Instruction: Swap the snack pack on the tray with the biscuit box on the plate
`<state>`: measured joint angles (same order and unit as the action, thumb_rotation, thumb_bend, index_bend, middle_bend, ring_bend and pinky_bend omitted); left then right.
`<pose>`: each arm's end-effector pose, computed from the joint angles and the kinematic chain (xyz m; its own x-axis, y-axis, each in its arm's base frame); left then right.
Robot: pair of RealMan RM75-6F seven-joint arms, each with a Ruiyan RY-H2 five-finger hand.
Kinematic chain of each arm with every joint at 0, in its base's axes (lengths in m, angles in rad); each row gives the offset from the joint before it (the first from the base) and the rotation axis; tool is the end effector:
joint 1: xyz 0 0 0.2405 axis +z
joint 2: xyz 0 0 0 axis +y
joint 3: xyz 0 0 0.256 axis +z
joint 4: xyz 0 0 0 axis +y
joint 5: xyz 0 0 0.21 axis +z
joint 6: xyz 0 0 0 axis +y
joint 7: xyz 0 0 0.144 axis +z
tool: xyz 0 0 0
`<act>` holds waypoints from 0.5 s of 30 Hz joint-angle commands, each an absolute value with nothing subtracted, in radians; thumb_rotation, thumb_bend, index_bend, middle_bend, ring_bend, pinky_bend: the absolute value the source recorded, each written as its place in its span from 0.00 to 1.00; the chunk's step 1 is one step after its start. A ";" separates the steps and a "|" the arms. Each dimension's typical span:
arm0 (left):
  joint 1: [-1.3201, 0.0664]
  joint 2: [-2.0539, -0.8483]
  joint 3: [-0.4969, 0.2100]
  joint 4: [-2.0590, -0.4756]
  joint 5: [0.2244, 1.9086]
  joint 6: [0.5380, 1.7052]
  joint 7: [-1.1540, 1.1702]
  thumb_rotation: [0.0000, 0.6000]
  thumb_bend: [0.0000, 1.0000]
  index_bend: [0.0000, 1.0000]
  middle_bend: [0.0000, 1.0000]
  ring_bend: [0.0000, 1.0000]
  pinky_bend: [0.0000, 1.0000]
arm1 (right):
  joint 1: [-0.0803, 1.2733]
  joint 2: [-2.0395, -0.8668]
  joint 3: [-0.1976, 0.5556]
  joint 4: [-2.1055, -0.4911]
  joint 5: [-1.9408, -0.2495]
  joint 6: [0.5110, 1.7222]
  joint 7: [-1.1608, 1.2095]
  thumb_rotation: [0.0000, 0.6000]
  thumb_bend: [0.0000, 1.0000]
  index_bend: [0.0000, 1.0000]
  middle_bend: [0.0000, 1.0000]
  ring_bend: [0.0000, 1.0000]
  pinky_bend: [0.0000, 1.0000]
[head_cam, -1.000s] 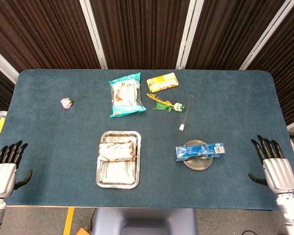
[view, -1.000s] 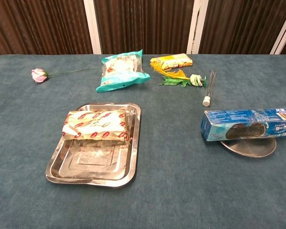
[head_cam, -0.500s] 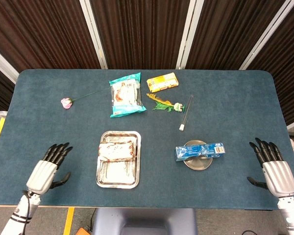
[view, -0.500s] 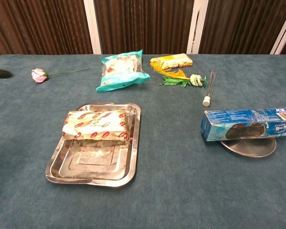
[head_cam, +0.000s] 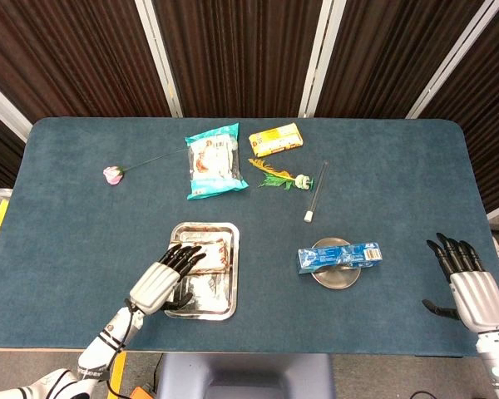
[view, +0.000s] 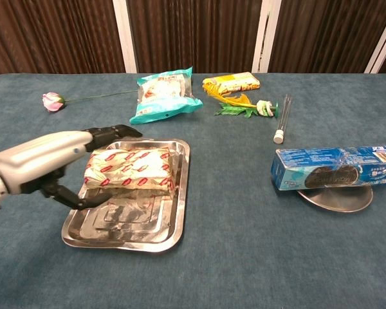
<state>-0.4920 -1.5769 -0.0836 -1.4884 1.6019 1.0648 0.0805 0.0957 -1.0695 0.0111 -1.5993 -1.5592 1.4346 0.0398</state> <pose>-0.1708 0.2603 -0.0289 0.3344 0.2823 0.8992 0.8429 -0.5164 -0.1513 -0.3144 -0.1760 0.1613 0.4246 -0.0840 0.9015 -0.9049 -0.0706 0.4197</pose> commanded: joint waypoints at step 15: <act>-0.607 -1.753 -0.163 -1.215 1.409 0.954 0.206 1.00 0.37 0.00 0.02 0.03 0.24 | 0.099 -1.040 0.006 -1.595 -1.569 1.427 0.105 1.00 0.15 0.00 0.00 0.00 0.00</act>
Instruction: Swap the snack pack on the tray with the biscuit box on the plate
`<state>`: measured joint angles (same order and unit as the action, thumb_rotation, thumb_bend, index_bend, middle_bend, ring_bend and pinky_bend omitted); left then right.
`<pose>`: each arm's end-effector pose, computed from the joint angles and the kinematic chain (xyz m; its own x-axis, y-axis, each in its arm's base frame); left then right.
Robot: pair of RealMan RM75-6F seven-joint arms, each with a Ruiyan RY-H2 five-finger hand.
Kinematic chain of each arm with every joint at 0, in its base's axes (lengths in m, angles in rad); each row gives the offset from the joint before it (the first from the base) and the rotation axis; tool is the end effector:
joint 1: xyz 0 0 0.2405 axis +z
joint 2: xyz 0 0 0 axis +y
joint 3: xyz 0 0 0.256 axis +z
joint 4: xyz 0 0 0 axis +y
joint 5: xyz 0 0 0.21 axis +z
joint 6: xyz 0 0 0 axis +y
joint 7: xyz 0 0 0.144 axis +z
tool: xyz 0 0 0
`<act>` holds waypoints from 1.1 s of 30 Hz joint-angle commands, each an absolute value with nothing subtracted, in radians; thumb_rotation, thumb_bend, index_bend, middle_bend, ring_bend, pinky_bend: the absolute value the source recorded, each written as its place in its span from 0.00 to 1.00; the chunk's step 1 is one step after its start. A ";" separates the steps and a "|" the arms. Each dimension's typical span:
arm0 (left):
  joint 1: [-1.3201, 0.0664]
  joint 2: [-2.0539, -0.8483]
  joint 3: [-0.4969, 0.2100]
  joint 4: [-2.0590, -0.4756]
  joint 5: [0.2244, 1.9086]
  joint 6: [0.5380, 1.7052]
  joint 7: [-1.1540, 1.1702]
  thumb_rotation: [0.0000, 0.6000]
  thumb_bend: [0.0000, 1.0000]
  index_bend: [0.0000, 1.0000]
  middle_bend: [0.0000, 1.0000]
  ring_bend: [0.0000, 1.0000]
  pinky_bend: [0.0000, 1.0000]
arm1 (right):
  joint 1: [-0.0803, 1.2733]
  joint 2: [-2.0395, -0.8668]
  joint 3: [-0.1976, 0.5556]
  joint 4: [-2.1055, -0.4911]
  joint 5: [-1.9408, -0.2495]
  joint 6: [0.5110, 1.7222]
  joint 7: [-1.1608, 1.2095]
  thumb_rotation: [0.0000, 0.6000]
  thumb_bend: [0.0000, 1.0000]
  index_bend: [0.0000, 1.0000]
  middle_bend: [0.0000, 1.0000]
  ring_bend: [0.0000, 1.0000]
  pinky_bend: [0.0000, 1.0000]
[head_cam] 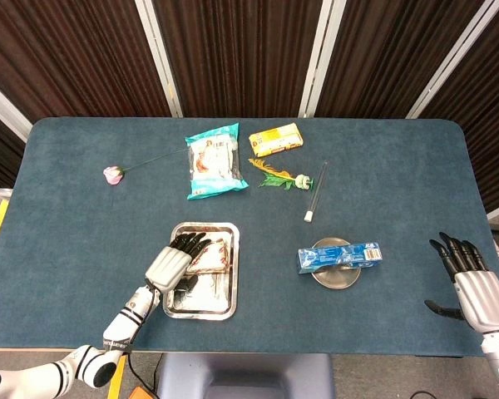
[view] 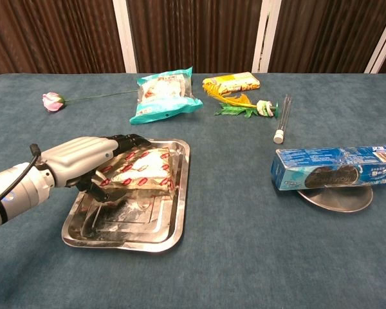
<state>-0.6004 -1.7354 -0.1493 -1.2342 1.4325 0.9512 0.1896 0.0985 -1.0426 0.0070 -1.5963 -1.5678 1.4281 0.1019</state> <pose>-0.1780 0.3100 -0.0680 0.4596 0.2638 0.8480 0.8348 -0.4543 -0.3111 -0.3162 -0.1761 0.1686 0.3967 -0.0957 0.9129 -0.9174 -0.0740 0.3909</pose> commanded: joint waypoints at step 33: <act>-1.238 -2.200 -0.374 -0.317 1.458 0.831 -0.359 1.00 0.39 0.47 0.61 0.55 0.55 | 0.152 -1.029 0.069 -1.558 -1.418 1.301 0.223 1.00 0.15 0.00 0.00 0.00 0.00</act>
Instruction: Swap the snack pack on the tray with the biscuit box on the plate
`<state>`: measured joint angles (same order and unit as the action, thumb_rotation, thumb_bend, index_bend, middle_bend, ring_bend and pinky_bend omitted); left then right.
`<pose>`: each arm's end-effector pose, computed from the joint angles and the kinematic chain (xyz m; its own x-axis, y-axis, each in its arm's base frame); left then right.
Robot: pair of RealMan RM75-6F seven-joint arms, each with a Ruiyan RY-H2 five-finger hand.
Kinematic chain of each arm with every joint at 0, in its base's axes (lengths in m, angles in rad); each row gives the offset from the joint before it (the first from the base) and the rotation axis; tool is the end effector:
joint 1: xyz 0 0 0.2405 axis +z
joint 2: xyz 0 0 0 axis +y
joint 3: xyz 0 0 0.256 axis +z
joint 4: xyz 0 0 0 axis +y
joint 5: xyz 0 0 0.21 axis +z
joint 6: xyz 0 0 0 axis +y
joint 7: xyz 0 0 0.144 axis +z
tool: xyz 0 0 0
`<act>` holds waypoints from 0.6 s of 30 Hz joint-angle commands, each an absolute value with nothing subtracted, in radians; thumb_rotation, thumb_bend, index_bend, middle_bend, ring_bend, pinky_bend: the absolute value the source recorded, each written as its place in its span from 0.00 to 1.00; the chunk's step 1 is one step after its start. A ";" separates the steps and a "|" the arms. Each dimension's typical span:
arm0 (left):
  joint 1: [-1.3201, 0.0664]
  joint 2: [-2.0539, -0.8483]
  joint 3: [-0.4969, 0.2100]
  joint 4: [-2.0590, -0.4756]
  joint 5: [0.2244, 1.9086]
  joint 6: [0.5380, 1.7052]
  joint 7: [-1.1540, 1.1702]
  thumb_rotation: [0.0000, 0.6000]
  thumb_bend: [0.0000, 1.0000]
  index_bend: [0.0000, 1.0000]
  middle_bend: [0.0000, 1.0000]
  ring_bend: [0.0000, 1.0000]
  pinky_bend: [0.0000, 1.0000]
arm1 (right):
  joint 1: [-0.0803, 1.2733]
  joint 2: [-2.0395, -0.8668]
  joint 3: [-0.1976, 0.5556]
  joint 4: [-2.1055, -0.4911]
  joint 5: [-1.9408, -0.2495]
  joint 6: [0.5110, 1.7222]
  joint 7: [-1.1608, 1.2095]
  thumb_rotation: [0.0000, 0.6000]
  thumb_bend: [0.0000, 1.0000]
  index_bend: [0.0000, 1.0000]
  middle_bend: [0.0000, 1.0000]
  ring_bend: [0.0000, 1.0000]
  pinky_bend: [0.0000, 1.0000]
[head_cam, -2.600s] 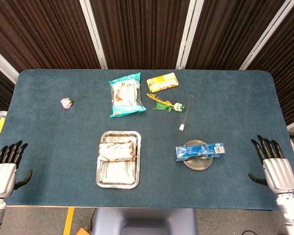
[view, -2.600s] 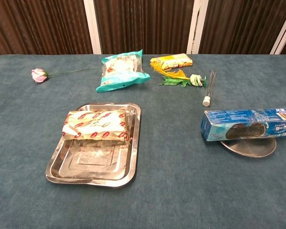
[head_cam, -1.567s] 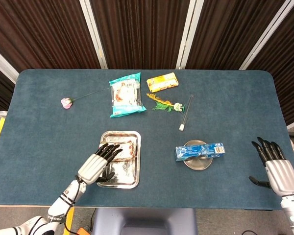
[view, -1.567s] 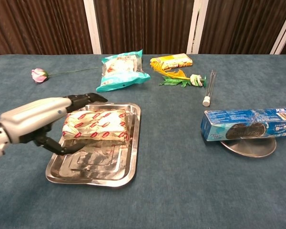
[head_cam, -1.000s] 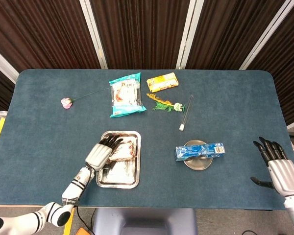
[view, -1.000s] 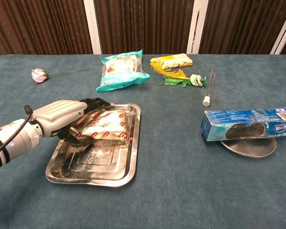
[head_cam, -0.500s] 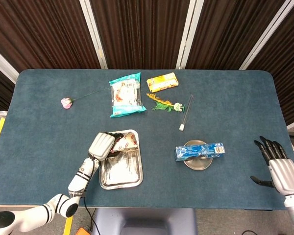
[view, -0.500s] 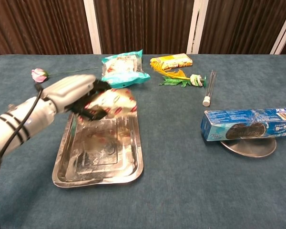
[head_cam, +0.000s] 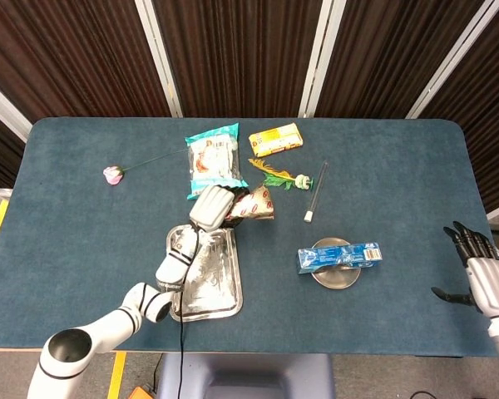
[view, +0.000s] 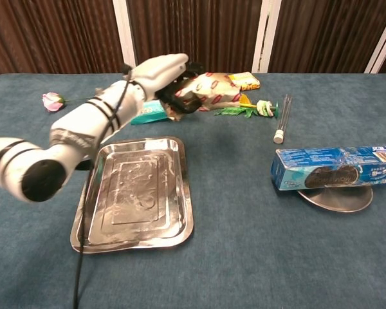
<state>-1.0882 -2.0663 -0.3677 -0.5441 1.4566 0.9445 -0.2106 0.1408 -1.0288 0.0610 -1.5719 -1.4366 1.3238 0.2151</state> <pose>-0.0496 0.4370 -0.0834 0.2893 0.0464 0.9561 0.8194 -0.5284 -0.2223 -0.3320 -0.2017 0.1796 0.3029 -0.1086 0.9468 -0.9506 0.0364 0.3083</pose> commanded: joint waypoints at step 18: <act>-1.268 -2.198 -0.234 -0.221 1.490 0.760 -0.525 1.00 0.36 0.00 0.00 0.00 0.00 | 0.167 -1.020 0.051 -1.561 -1.447 1.265 0.233 1.00 0.15 0.00 0.00 0.00 0.00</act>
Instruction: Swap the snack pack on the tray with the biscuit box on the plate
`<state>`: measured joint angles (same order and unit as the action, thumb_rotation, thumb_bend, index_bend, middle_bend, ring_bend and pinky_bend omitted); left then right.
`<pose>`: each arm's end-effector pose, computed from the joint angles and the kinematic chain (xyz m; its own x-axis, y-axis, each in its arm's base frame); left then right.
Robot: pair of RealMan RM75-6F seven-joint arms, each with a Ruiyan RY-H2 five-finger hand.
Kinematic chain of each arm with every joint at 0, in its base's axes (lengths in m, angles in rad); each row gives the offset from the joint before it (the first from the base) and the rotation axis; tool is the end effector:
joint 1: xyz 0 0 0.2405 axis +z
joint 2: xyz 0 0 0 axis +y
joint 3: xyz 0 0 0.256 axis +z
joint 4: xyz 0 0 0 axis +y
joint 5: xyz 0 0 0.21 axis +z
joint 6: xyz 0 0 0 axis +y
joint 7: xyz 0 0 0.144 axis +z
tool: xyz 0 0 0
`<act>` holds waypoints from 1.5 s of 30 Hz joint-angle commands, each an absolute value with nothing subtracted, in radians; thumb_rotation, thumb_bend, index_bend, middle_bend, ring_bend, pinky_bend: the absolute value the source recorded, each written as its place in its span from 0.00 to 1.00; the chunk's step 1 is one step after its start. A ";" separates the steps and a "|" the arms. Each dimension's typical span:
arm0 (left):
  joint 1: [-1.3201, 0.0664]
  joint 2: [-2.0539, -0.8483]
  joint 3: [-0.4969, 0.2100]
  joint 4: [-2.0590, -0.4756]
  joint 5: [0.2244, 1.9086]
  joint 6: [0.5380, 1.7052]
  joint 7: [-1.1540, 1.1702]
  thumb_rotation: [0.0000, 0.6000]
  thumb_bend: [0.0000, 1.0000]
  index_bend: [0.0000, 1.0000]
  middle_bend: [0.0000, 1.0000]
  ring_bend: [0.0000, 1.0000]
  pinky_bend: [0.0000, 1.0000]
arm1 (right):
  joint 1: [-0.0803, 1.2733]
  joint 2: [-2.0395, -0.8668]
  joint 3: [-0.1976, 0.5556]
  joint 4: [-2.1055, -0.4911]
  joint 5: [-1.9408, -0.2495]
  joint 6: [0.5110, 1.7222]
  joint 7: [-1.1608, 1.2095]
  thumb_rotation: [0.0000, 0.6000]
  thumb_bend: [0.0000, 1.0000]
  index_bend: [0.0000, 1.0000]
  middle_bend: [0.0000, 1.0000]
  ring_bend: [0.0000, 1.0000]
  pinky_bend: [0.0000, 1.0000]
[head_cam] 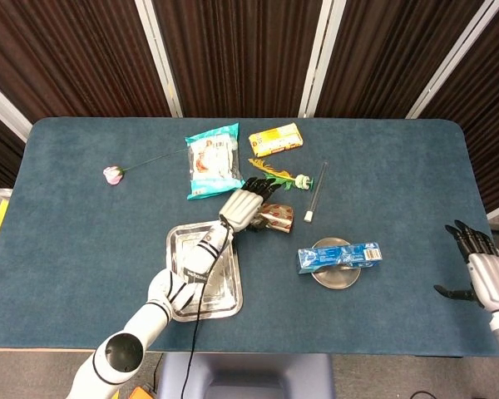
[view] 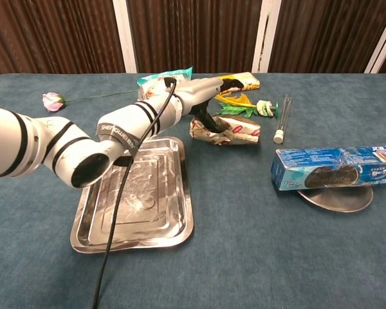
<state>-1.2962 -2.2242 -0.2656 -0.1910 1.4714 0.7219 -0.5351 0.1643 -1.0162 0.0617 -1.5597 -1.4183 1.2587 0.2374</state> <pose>-0.0179 0.4498 -0.1255 0.3455 0.2322 0.9092 0.8218 -0.5427 -0.1736 -0.3372 -0.2088 0.1794 0.2981 -0.1549 0.9419 -0.9497 0.0508 0.3090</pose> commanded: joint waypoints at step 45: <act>-0.432 -1.258 0.077 -1.423 1.540 1.335 -0.129 1.00 0.37 0.00 0.00 0.00 0.00 | 0.562 -1.454 0.187 -1.443 -1.090 0.861 -0.344 1.00 0.43 0.72 0.54 0.47 0.62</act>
<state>-0.4332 -1.2583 0.0774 -1.4219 1.5396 1.3348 -0.1291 0.5618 -1.4577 0.1843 -1.4329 -1.0716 0.8324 -0.3482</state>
